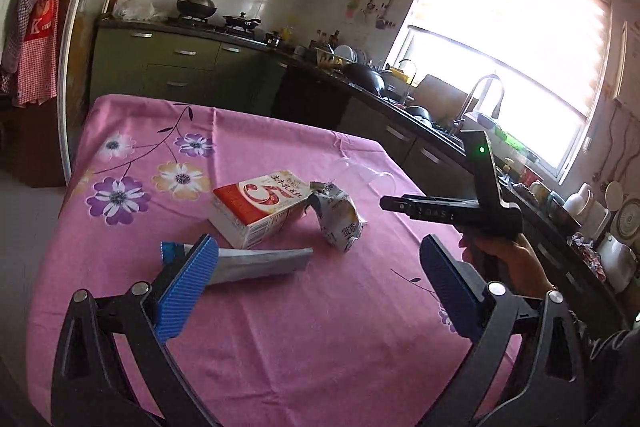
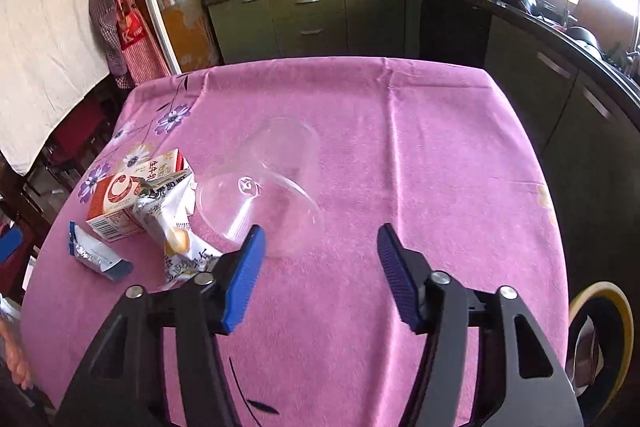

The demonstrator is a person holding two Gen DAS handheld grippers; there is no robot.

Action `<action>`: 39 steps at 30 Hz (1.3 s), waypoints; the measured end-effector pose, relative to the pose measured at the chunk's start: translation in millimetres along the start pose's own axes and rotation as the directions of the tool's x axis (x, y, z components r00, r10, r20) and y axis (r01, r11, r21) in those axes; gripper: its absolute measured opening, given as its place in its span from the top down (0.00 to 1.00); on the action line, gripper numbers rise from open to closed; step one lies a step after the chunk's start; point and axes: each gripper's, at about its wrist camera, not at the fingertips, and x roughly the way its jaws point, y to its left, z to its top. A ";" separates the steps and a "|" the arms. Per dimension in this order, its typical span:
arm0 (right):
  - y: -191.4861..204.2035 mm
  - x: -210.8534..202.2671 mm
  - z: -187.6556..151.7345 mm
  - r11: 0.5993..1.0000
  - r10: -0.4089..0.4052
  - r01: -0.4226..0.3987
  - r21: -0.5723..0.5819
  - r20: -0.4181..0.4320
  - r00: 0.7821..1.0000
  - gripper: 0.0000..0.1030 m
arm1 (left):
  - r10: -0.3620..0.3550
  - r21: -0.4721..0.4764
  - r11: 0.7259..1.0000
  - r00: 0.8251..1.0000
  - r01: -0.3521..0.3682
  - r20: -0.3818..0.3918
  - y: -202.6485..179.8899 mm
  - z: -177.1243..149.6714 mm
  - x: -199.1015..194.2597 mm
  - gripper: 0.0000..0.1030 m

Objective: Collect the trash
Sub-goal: 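Grasp the clear plastic cup with the right gripper and carry it toward the bin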

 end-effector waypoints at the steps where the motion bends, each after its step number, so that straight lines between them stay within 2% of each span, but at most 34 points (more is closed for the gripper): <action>1: 4.7 7.0 4.5 1.000 -0.018 0.018 -0.011 0.000 1.000 0.51 | 0.003 -0.012 1.000 1.000 -0.003 -0.002 2.2 -3.7 2.1 0.07; 4: 7.3 20.9 11.4 0.999 -0.034 0.034 -0.009 -0.014 0.999 0.56 | -0.028 -0.052 0.998 0.999 0.027 -0.026 8.0 -10.6 12.5 0.07; 5: 7.1 24.5 13.0 0.999 -0.036 0.036 -0.005 -0.017 0.999 0.66 | -0.033 -0.060 0.998 0.999 0.031 -0.036 9.4 -11.7 15.3 0.07; 6: 7.4 28.1 15.1 0.999 -0.035 0.035 -0.003 -0.018 0.999 0.86 | -0.046 -0.073 0.996 0.998 0.043 -0.046 11.2 -11.7 17.8 0.07; 7: 6.9 29.8 16.6 1.000 -0.027 0.027 0.005 -0.013 1.000 0.92 | -0.062 -0.084 0.995 0.997 0.059 -0.041 12.7 -11.3 18.4 0.07; 8: 5.6 29.7 17.6 1.000 -0.017 0.017 0.019 -0.006 1.000 0.94 | -0.070 -0.093 0.993 0.997 0.067 -0.034 14.2 -11.0 18.6 0.07; 16: -32.2 -15.5 13.1 0.990 0.070 -0.073 0.124 0.034 0.997 0.94 | -0.103 -0.133 0.987 0.994 0.096 -0.044 18.4 -12.0 24.0 0.07; 20: -62.9 -58.8 -1.4 0.974 0.108 -0.122 0.192 0.083 0.991 0.94 | -0.090 -0.125 0.989 0.995 0.083 -0.050 15.7 -12.4 24.8 0.07; 23: -91.4 -103.0 -20.7 0.959 0.095 -0.124 0.254 0.124 0.988 0.94 | -0.076 -0.087 0.994 0.996 0.072 -0.049 8.1 -12.3 23.8 0.07; 26: -127.1 -147.3 -43.4 0.940 0.034 -0.077 0.331 0.135 0.990 0.94 | -0.062 -0.054 0.997 0.997 0.060 -0.048 -0.9 -13.1 22.1 0.07; 28: -156.6 -175.4 -64.7 0.920 -0.041 -0.011 0.392 0.123 0.992 0.94 | -0.055 -0.044 0.998 0.997 0.053 -0.050 -5.2 -14.5 21.2 0.07; 31: -204.9 -202.5 -98.9 0.864 -0.139 0.086 0.496 0.070 0.988 0.94 | -0.059 -0.053 0.997 0.997 0.056 -0.055 -9.2 -16.1 19.9 0.07; 34: -246.0 -206.9 -134.1 0.803 -0.212 0.185 0.566 -0.018 0.977 0.94 | -0.057 -0.051 0.997 0.997 0.055 -0.055 -14.4 -15.9 16.8 0.07; 39: -285.1 -192.1 -178.9 0.726 -0.221 0.231 0.648 -0.098 0.970 0.94 | -0.039 -0.010 0.999 0.998 0.039 -0.058 -26.8 -11.6 9.8 0.07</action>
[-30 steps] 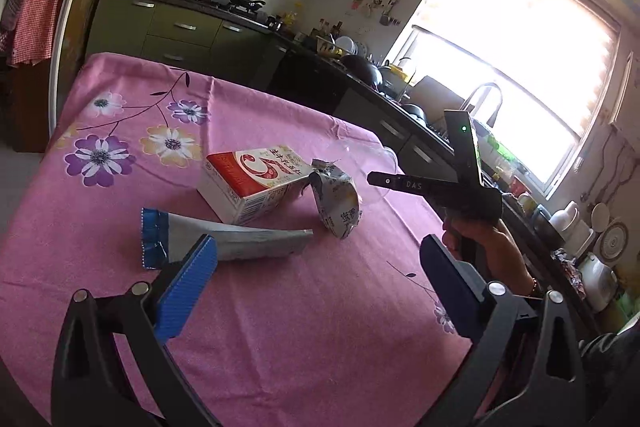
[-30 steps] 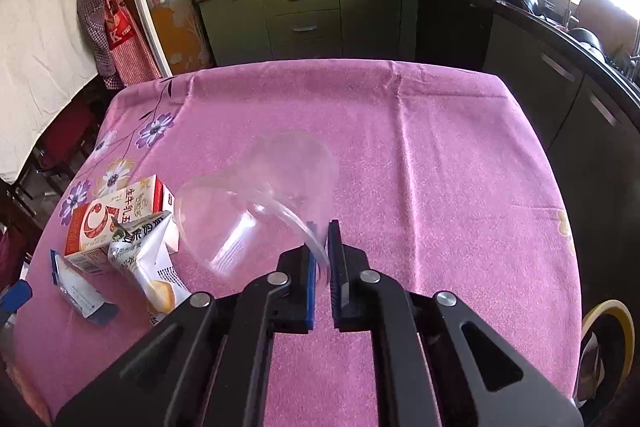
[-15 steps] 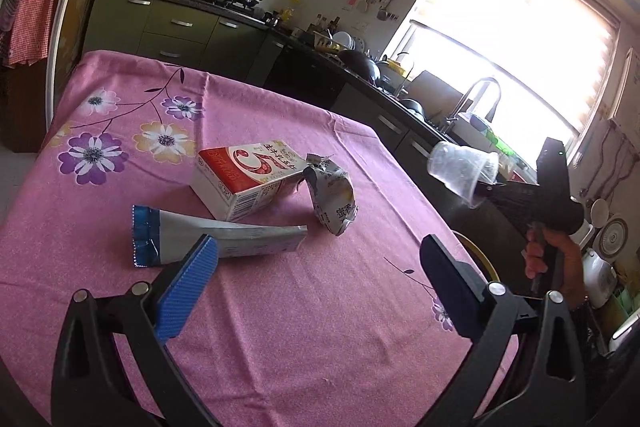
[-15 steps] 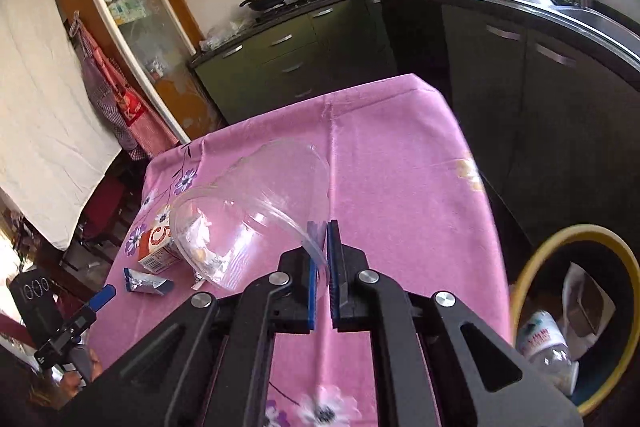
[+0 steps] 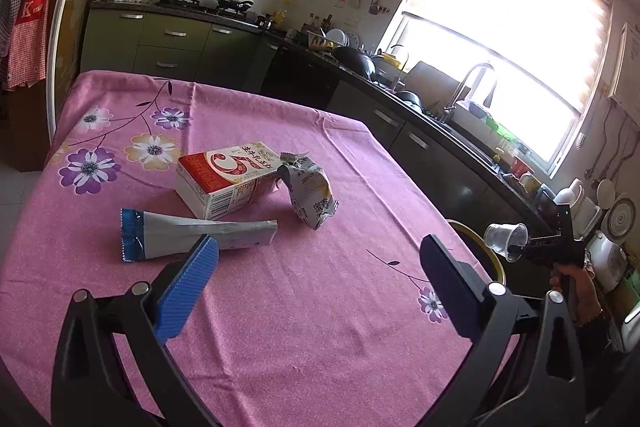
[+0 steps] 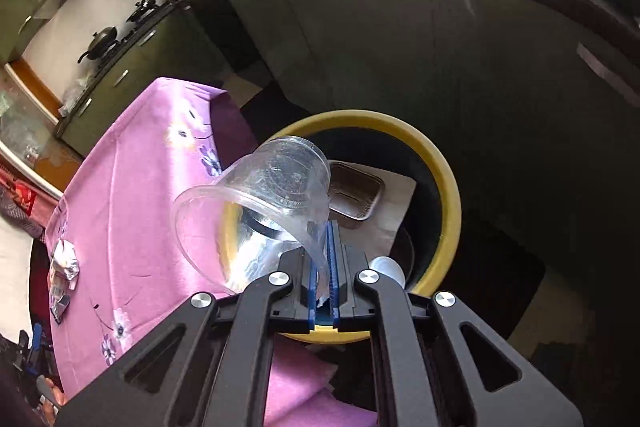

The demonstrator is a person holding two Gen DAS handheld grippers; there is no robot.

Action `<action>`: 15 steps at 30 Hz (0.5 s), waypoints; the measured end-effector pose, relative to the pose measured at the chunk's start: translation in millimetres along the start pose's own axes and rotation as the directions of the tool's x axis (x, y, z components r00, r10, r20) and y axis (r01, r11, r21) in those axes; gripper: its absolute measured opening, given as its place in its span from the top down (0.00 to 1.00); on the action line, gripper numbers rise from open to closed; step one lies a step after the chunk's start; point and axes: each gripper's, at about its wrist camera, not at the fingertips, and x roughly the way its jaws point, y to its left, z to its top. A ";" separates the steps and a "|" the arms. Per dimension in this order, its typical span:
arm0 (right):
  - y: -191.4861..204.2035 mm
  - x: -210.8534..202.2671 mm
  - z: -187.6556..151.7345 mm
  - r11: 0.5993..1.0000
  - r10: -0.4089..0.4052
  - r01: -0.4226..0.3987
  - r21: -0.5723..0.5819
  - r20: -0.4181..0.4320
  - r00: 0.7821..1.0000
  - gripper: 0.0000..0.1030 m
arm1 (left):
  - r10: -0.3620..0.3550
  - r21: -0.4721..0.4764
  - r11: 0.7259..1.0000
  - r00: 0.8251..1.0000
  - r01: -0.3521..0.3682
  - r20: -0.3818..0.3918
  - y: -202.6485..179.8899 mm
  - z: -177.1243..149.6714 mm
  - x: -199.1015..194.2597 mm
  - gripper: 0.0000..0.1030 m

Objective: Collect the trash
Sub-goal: 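Grasp the clear plastic cup with the right gripper and carry it toward the bin, then open the right gripper over the bin to drop the cup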

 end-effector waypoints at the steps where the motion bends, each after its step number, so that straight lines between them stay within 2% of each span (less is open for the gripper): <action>1: -6.4 4.7 -1.1 1.000 0.002 -0.001 0.010 -0.003 1.000 0.94 | 0.003 0.008 1.000 1.000 -0.002 -0.005 -2.3 0.6 -0.4 0.07; 3: -14.1 13.4 -2.8 1.000 -0.019 0.019 0.023 -0.004 1.000 0.94 | 0.008 0.021 1.000 1.000 -0.008 -0.009 -7.2 0.6 -1.8 0.07; 7: -18.4 23.3 -1.6 0.991 -0.137 0.137 -0.003 0.044 0.990 0.94 | 0.015 0.040 0.999 1.000 -0.014 -0.017 -14.0 -1.1 -1.4 0.07; 8: -18.1 25.3 -1.0 0.986 -0.166 0.167 -0.011 0.065 0.984 0.86 | 0.012 0.040 0.999 1.000 -0.011 -0.020 -15.3 -1.5 -0.7 0.07; 9: -17.6 27.4 -0.9 0.981 -0.193 0.195 -0.019 0.077 0.978 0.62 | 0.007 0.039 0.999 1.000 -0.006 -0.024 -16.2 -1.7 0.3 0.07; 10: -17.5 27.1 -2.2 0.979 -0.202 0.204 -0.011 0.087 0.975 0.52 | 0.004 0.042 0.999 1.000 -0.003 -0.028 -17.8 -2.0 0.6 0.07; 11: -15.4 24.8 -5.0 0.981 -0.195 0.196 -0.003 0.104 0.975 0.48 | 0.006 0.048 0.999 0.999 -0.005 -0.031 -19.2 -2.3 1.4 0.07; 15: -5.3 4.3 -12.1 0.985 -0.165 0.172 -0.019 0.182 0.969 0.48 | 0.014 0.088 0.996 0.998 -0.009 -0.056 -23.5 -3.3 6.3 0.07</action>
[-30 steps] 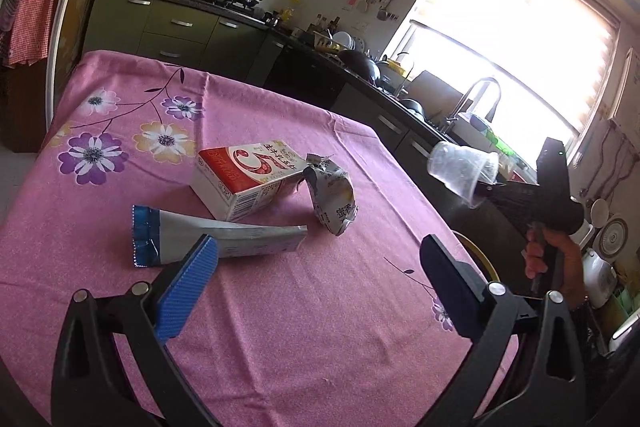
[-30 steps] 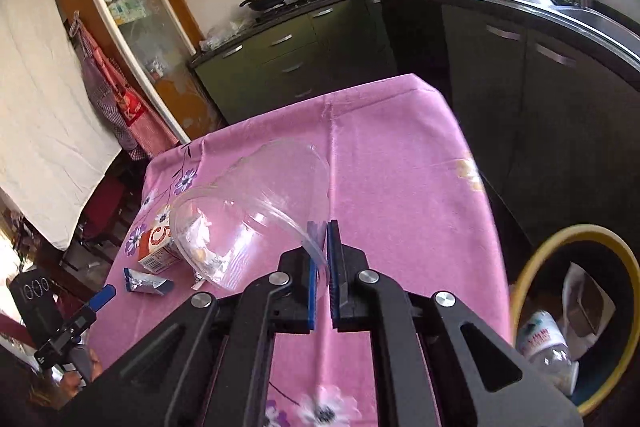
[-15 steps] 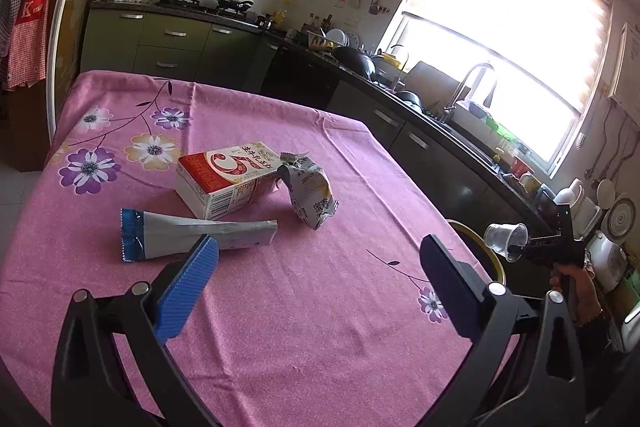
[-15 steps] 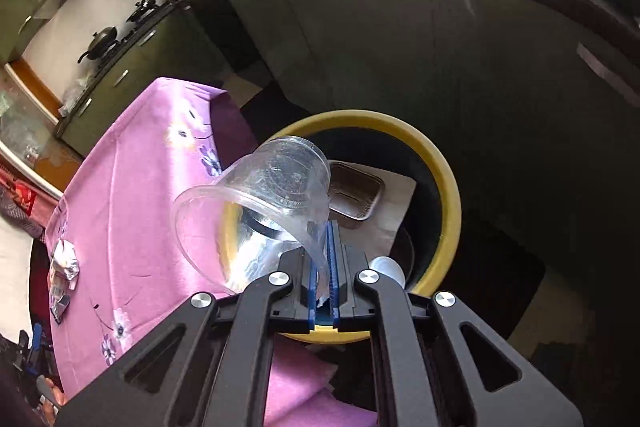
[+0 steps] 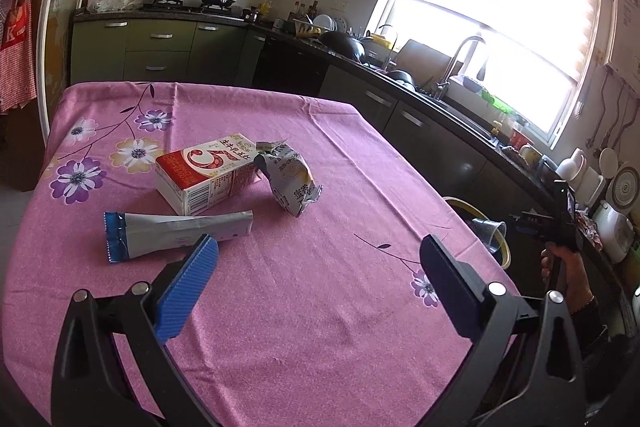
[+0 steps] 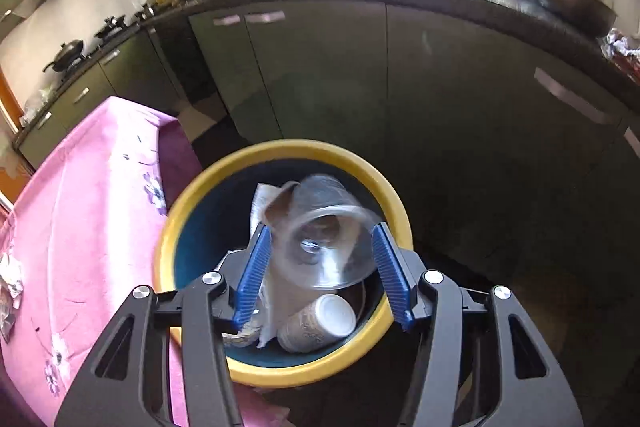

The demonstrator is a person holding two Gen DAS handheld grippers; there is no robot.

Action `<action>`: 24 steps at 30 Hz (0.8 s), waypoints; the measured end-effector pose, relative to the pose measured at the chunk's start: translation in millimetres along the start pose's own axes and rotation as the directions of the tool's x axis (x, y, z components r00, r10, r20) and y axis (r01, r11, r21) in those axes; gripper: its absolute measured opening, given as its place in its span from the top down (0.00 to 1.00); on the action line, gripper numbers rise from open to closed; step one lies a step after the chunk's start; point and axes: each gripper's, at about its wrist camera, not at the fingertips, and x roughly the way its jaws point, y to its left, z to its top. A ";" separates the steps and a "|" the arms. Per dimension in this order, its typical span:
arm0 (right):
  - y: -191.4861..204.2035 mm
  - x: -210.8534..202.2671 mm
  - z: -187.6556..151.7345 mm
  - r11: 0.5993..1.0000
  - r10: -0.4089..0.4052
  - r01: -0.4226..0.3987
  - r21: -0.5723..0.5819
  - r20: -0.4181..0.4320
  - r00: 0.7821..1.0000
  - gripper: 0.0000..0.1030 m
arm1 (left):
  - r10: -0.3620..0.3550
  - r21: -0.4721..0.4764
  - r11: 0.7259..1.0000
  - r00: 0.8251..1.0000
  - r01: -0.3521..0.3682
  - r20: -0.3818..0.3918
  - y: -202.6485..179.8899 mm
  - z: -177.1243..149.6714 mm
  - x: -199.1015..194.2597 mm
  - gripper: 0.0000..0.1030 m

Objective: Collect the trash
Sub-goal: 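Open the right gripper over the bin to drop the cup, then grasp the grey-blue tube package at its crimped end with the left gripper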

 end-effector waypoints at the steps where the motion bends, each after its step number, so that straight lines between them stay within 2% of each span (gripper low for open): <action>1: 1.6 -5.3 -0.4 1.000 0.028 -0.028 0.002 0.007 1.000 0.48 | 0.003 0.011 1.000 1.000 -0.003 -0.005 -0.9 0.1 1.3 0.07; 6: 18.1 -29.2 -2.0 0.993 0.122 -0.122 -0.009 0.040 0.992 0.44 | 0.018 0.101 0.995 0.999 -0.015 -0.031 -1.4 4.6 5.0 0.07; 10: 45.5 -37.1 2.2 0.981 0.190 -0.189 -0.038 0.037 0.981 0.43 | 0.026 0.188 0.982 0.998 -0.015 -0.058 9.7 14.2 3.8 0.07; 15: 70.0 -37.5 -3.4 0.971 0.225 -0.223 -0.089 0.007 0.974 0.42 | 0.040 0.297 0.955 0.991 0.000 -0.129 33.7 27.9 16.6 0.07; 19: 85.1 -34.7 -7.4 0.967 0.232 -0.232 -0.104 -0.019 0.973 0.42 | 0.030 0.351 0.935 0.973 0.053 -0.228 57.5 34.1 39.7 0.07; 24: 101.0 -34.9 -10.7 0.961 0.240 -0.242 -0.136 -0.033 0.970 0.42 | -0.050 0.303 0.941 0.944 0.154 -0.325 90.4 41.1 64.3 0.07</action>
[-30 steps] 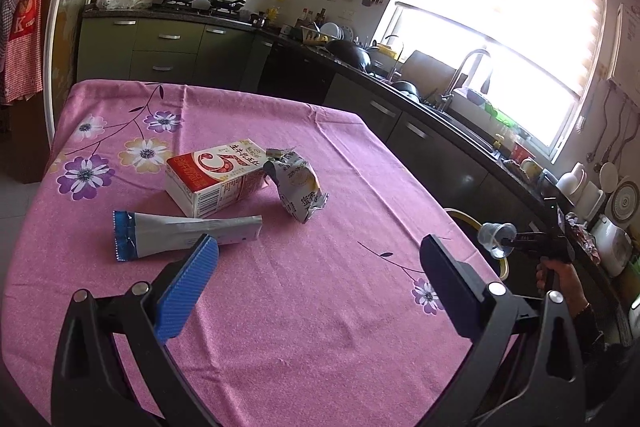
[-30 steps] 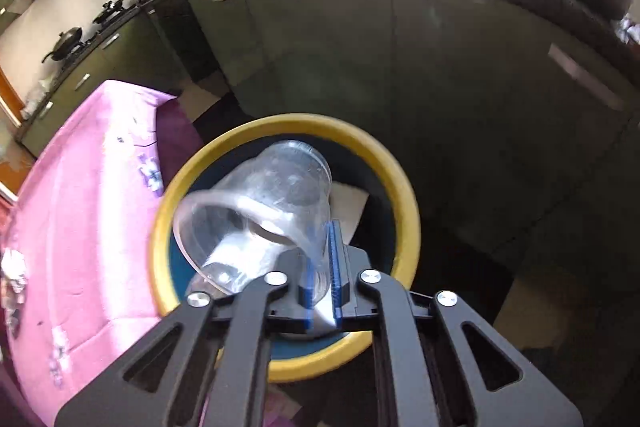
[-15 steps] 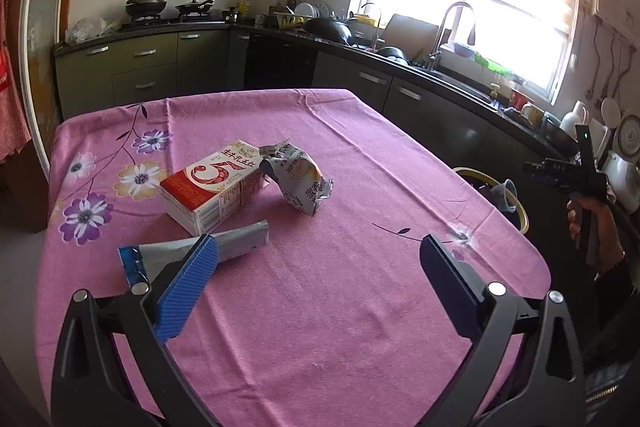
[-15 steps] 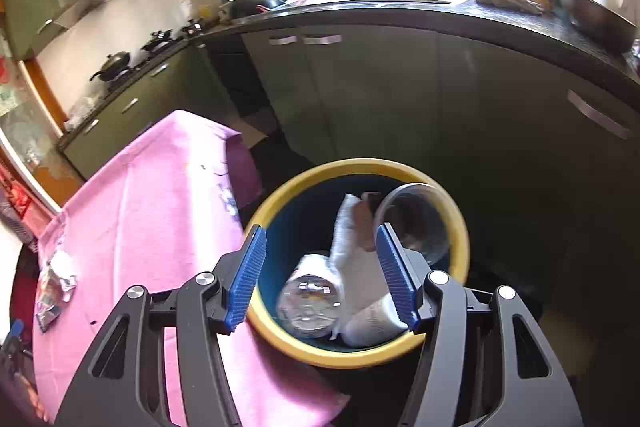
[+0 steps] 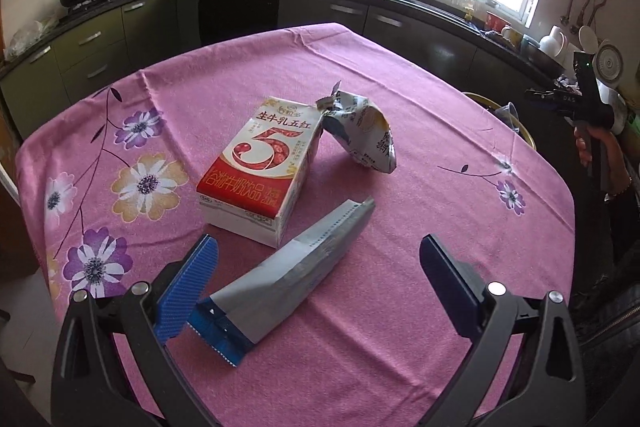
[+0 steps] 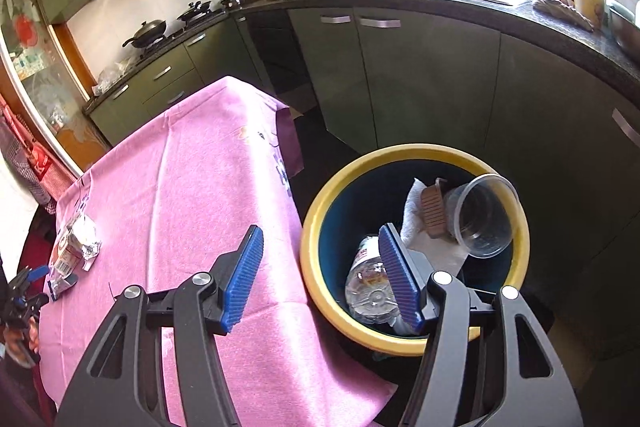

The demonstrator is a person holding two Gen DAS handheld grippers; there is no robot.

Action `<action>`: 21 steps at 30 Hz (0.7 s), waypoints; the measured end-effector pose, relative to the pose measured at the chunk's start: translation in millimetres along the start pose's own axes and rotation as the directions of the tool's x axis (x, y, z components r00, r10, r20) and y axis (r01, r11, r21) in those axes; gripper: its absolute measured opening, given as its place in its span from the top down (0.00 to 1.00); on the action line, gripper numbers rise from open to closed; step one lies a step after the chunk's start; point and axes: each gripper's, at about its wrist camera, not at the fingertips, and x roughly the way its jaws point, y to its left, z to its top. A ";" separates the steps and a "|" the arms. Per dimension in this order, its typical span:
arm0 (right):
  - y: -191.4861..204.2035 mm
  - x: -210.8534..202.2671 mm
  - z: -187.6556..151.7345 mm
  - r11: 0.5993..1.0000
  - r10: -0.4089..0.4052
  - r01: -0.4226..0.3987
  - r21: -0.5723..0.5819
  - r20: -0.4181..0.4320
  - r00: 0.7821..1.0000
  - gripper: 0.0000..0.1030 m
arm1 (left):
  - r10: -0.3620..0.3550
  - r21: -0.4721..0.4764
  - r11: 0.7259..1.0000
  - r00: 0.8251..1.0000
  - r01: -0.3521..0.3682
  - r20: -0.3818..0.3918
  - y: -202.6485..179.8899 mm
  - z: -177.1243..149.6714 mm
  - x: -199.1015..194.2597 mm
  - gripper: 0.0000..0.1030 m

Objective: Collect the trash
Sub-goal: 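Grasp the grey-blue tube package at its crimped end with the left gripper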

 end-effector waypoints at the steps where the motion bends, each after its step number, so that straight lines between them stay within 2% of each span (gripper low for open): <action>1: 2.7 0.3 0.2 1.000 0.002 -0.002 -0.006 0.000 1.000 0.42 | -0.008 -0.001 1.000 1.000 0.008 -0.008 4.5 0.3 2.5 0.07; 8: 12.7 8.8 1.6 0.999 0.025 -0.026 -0.021 -0.021 0.999 0.41 | -0.015 0.063 0.998 0.996 0.021 -0.090 10.8 -1.8 14.5 0.07; 10: 14.9 11.0 0.6 0.999 0.032 -0.033 -0.020 -0.028 0.999 0.41 | -0.030 0.073 0.997 0.993 0.039 -0.114 8.2 -3.8 16.0 0.11; 14: 16.9 15.4 -1.1 0.999 0.047 -0.048 -0.022 -0.043 0.998 0.41 | -0.065 0.069 0.995 0.987 0.076 -0.147 -1.6 -9.4 16.2 0.31; 18: 17.3 17.6 -3.0 0.998 0.059 -0.061 -0.023 -0.049 0.997 0.41 | -0.071 0.059 0.995 0.984 0.081 -0.161 -17.3 -14.7 13.7 0.31; 21: 15.0 18.4 -4.6 0.998 0.066 -0.067 -0.018 -0.051 0.997 0.41 | -0.030 0.046 0.998 0.985 0.038 -0.168 -25.9 -15.0 15.6 0.33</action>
